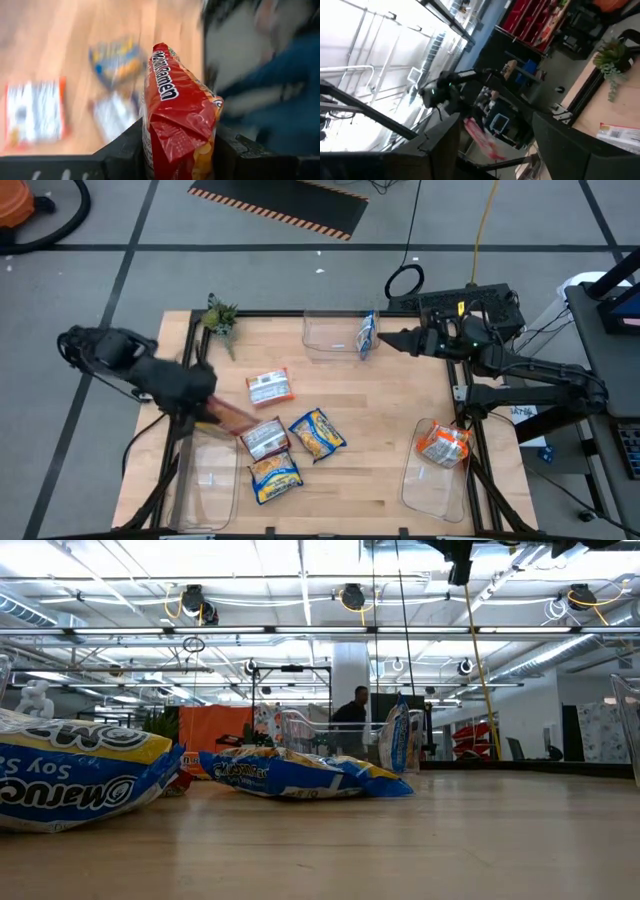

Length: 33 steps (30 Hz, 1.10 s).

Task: Sort Maruchan noodles
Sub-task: Put the right red noodle pack into the bottom left transparent bin

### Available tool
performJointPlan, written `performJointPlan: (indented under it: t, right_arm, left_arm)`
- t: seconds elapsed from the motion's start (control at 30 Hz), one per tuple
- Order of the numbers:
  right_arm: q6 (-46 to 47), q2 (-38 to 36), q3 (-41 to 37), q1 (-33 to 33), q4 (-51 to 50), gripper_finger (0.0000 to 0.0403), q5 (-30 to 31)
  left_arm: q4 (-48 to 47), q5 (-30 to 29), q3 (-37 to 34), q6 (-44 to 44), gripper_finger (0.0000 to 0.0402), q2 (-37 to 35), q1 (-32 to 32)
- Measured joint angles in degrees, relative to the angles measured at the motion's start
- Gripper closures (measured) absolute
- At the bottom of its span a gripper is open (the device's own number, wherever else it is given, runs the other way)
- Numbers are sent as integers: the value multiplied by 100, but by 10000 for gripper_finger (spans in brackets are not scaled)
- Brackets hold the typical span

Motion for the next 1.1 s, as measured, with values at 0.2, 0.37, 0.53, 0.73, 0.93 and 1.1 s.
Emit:
performJointPlan:
  t: [0.2, 0.37, 0.53, 0.73, 0.93, 1.1]
  right_arm:
    - [-53, 2, 0, 221, 308, 165, 507]
    - [-232, 2, 0, 470, 447, 165, 997]
    - [-451, 4, 0, 742, 473, 165, 1449]
    - [-703, 4, 0, 1069, 500, 165, 1966]
    - [-844, 52, 0, 1369, 526, 165, 2341]
    - [-831, 188, 0, 1589, 565, 165, 2448]
  left_arm:
    - [-1418, 129, -20, 604, 259, 391, -710]
    - [-1277, 201, -403, 1001, 259, 551, -1162]
    - [-1301, 643, -1156, 782, 259, 634, -1439]
    - [-1203, 826, -1892, 251, 259, 625, -1584]
    - [-440, 833, -2495, 238, 259, 625, -1634]
    - [150, 836, -3038, -156, 259, 625, -1624]
